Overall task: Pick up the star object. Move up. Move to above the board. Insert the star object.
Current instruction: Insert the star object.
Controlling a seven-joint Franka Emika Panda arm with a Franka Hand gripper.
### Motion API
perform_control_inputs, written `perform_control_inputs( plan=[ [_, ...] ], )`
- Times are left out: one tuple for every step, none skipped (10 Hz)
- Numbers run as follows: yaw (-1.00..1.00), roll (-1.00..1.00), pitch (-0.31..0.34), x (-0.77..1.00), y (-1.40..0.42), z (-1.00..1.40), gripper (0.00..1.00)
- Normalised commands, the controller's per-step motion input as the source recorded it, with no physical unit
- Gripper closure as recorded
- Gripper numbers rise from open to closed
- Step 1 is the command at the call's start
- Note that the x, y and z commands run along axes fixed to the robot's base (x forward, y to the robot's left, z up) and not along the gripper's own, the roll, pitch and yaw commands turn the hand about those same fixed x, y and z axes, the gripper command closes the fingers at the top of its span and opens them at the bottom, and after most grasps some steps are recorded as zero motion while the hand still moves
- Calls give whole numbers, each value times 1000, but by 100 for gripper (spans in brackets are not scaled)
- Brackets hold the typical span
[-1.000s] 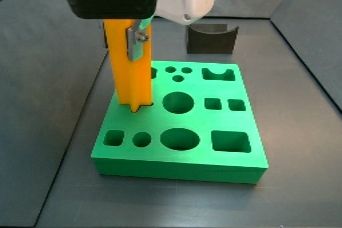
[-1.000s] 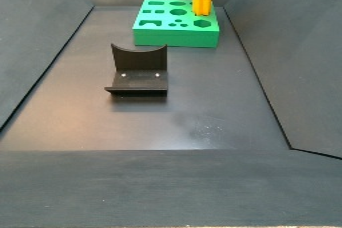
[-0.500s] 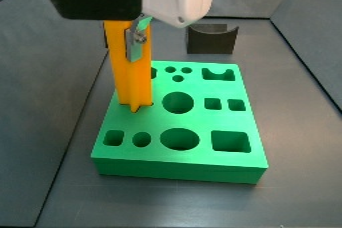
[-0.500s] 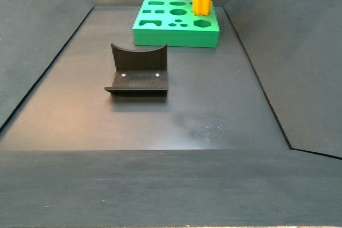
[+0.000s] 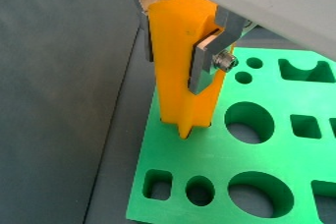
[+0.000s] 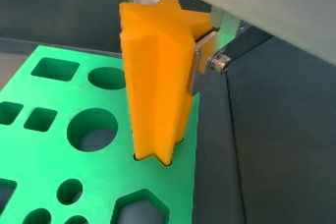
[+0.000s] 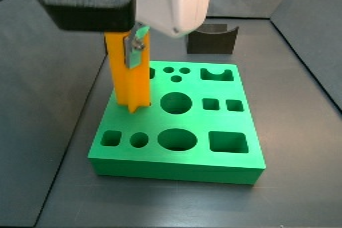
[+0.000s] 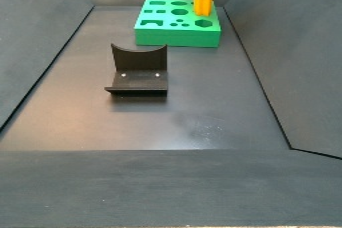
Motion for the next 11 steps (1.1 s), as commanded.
perform_control_inputs(
  plan=[
    [0, -16, -39, 0, 26, -871, 100],
    [169, -159, -86, 0, 86, -797, 100],
    [237, -150, -87, 0, 143, -809, 100],
    [446, -90, -129, 54, 169, -826, 100],
    [657, -77, -131, 34, 134, -757, 100],
    [726, -76, -129, 0, 117, -720, 100],
    [849, -51, -116, 0, 100, -674, 100],
    [537, -59, -60, 0, 0, -437, 100],
    [86, -77, -24, 0, 0, -131, 100],
    [-154, -4, 0, 143, -51, -229, 100],
    [-731, 10, 143, 89, 0, -543, 100]
  ],
)
